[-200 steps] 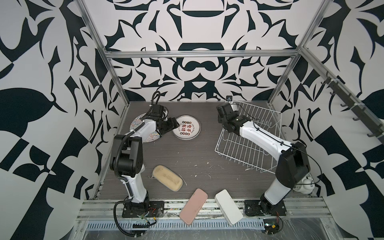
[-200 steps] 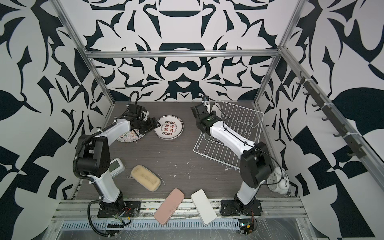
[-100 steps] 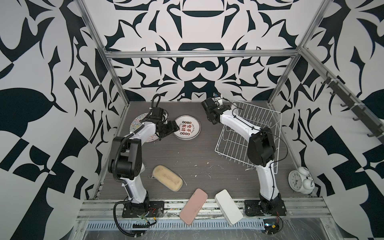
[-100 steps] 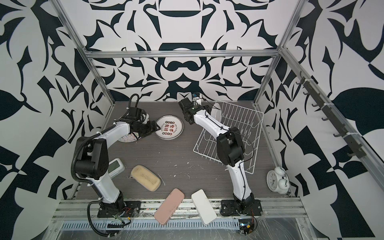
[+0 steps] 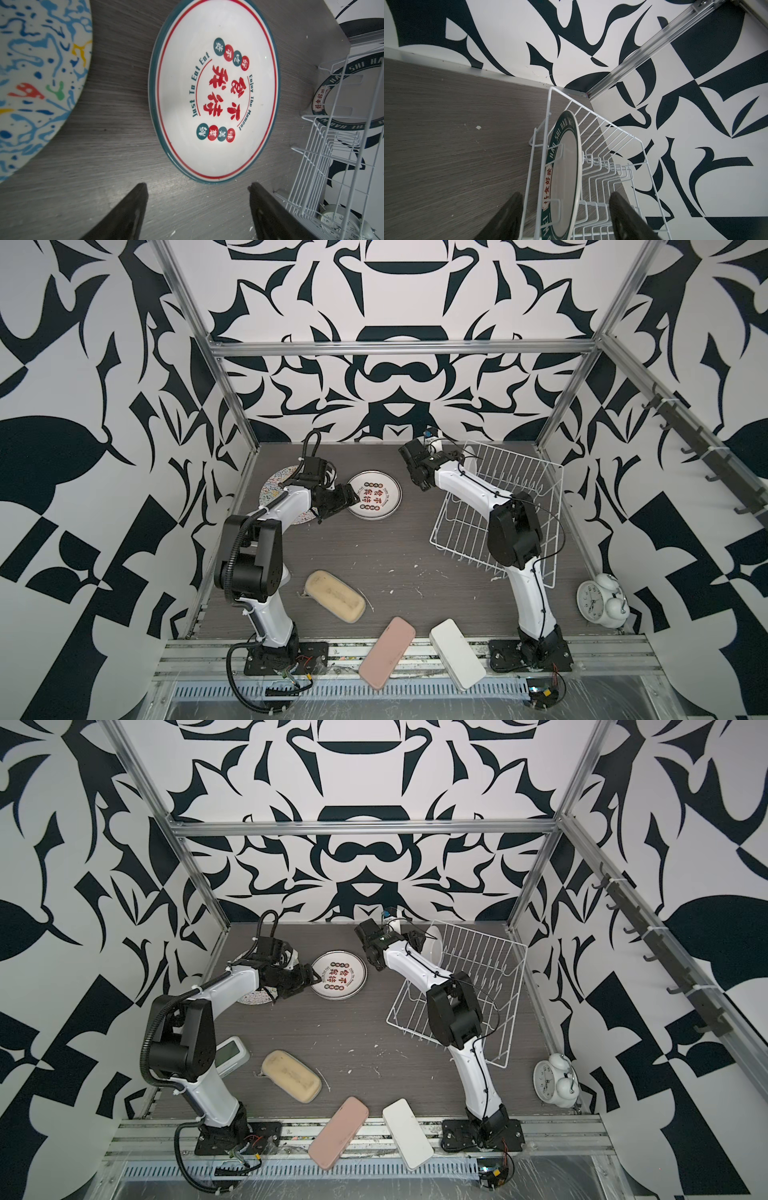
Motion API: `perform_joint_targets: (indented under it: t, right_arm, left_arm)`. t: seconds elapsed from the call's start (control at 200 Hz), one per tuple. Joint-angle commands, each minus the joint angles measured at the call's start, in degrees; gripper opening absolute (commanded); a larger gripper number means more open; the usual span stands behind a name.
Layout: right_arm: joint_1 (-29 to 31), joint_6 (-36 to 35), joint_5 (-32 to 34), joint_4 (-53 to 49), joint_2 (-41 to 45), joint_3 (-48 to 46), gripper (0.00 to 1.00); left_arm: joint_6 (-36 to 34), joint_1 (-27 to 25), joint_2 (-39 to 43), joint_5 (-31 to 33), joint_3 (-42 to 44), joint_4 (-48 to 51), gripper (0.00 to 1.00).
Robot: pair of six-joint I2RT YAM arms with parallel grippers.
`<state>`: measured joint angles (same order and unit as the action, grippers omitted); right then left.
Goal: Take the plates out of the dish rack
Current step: 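Move the right gripper to the green-rimmed plate in the rack and grasp its rim, then lift the green-rimmed plate up out of the rack with the right gripper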
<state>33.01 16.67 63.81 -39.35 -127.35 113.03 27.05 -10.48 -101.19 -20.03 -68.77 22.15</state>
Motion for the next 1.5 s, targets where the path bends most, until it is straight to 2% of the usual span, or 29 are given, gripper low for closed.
perform_joint_targets:
  t: [0.0, 0.335, 0.575, 0.635, 0.79, 1.26, 1.495]
  right_arm:
    - [-0.49, -0.34, 2.16, 1.29, 1.23, 2.69, 0.69]
    - [-1.92, -0.70, 0.72, 1.32, 0.54, 2.51, 0.55]
    - [-3.47, 6.16, -2.73, -2.37, 1.40, 1.23, 0.47]
    - [-3.90, 7.12, -3.40, -2.92, 1.64, 0.98, 0.41]
    - [-4.18, 8.40, -3.47, -3.43, 2.29, -0.13, 0.34]
    - [-5.40, 13.19, -4.68, -5.65, 3.30, -1.85, 0.29]
    - [-5.41, 13.00, -5.23, -6.05, 2.92, -1.59, 0.14]
  left_arm:
    - [-0.02, -0.13, 2.04, -1.24, 0.83, 0.57, 0.81]
    - [0.01, -0.11, 2.60, -1.33, 1.39, 0.35, 0.81]
    - [0.10, -0.22, 3.19, -1.06, 1.79, 0.18, 0.82]
    - [0.11, -0.20, 3.30, -1.15, 1.71, 0.26, 0.81]
    - [0.09, -0.18, 3.54, -1.13, 1.89, 0.27, 0.82]
    - [-0.21, -0.39, 4.29, -0.75, 1.46, 0.83, 0.82]
    - [-0.21, -0.33, 4.33, -0.73, 1.01, 0.96, 0.82]
